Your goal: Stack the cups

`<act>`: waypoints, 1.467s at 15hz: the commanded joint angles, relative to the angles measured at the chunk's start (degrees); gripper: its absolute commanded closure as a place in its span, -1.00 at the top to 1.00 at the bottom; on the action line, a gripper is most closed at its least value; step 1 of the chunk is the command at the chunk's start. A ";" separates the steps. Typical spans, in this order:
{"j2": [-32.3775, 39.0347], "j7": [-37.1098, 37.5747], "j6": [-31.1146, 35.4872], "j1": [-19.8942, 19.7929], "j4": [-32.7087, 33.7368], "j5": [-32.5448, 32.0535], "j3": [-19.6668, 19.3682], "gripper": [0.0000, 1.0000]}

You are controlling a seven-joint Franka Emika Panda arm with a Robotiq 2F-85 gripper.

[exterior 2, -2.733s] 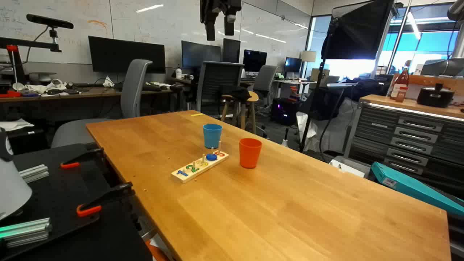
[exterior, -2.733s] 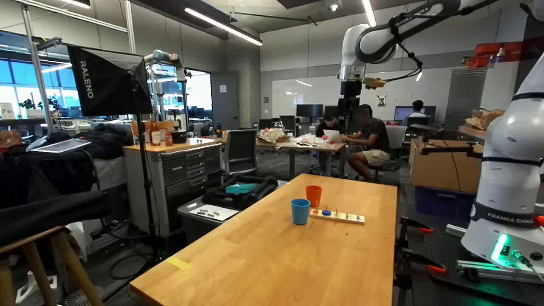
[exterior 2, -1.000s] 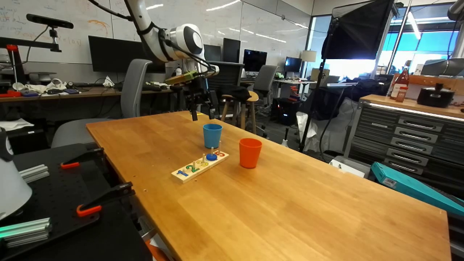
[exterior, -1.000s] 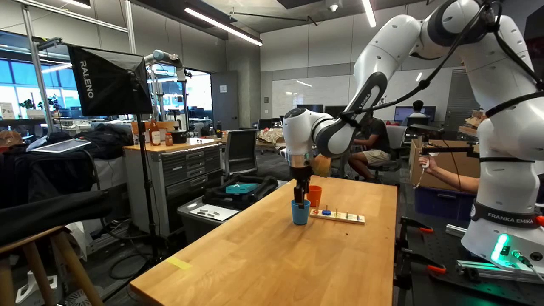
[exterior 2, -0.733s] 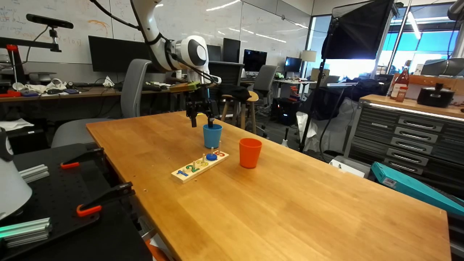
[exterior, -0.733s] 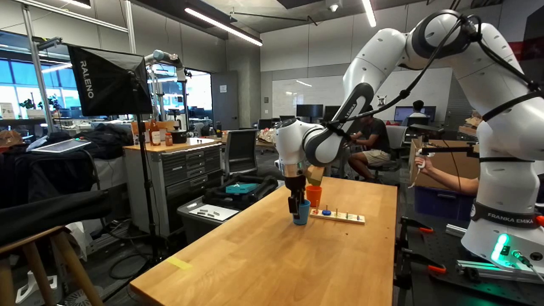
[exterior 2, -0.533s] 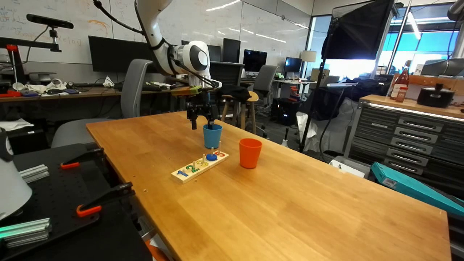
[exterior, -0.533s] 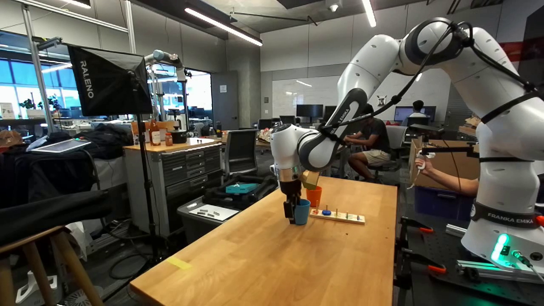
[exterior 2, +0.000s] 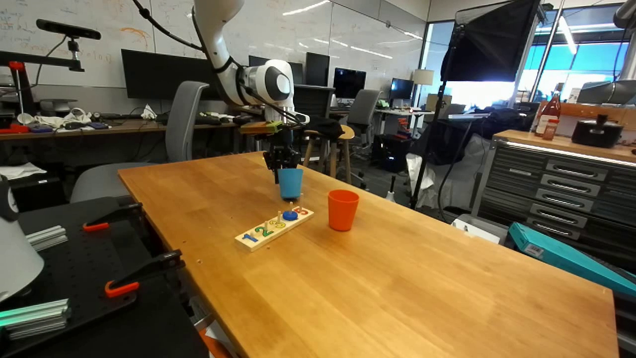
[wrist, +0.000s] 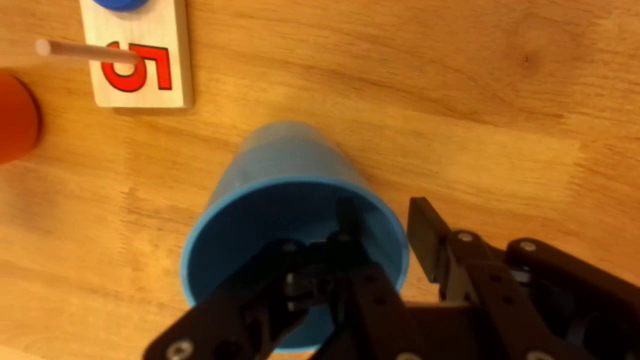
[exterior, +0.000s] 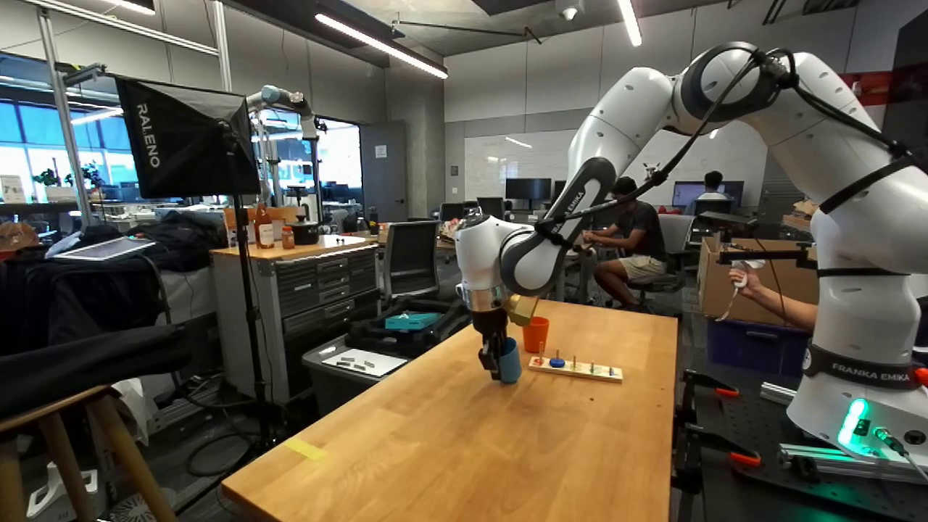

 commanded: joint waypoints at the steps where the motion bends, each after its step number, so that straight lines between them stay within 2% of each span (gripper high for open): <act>1: -1.38 -3.15 -1.16 -0.09 0.45 2.50 -1.82 -0.91; 2: -2.03 -3.39 -0.94 -0.40 -0.03 2.58 -2.23 -0.99; 5: -3.80 -4.00 -0.52 -1.14 -1.37 2.00 -3.69 -1.00; 10: -6.57 -4.11 -2.43 -1.60 0.44 1.64 -5.51 -0.97; 16: -12.53 -1.55 -4.70 -1.55 0.34 -1.50 -8.53 -0.97; 22: -12.29 2.51 -4.21 -2.40 -0.03 -7.40 -12.32 -0.97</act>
